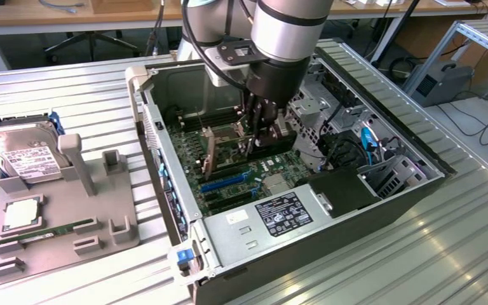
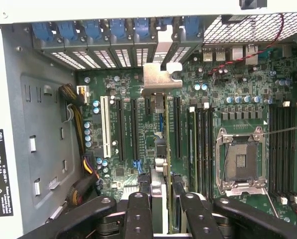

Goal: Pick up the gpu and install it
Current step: 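Insert the gpu into the slot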

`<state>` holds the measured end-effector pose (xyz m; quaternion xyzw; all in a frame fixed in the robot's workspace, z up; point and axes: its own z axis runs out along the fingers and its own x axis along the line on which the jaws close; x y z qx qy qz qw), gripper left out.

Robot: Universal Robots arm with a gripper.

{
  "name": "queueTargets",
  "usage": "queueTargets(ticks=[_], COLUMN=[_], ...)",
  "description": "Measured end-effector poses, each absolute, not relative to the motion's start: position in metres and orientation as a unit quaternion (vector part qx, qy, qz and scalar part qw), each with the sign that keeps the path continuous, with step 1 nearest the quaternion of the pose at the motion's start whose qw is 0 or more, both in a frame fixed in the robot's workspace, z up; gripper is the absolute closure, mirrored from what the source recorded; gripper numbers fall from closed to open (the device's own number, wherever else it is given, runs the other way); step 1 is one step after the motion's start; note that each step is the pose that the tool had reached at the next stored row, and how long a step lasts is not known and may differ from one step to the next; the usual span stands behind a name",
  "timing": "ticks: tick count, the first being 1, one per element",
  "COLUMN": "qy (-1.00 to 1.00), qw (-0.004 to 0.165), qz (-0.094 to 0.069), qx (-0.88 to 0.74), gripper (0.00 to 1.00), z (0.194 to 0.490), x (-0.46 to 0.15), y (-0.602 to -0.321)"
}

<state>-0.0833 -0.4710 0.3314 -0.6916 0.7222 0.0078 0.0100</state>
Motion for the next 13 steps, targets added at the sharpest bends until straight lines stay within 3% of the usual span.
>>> queueTargets(ticks=[13], qy=[0.722], qw=[0.010], qz=[0.008], qx=[-0.692], gripper=[0.73], z=[0.3314], x=[-0.0863], y=[-0.4711])
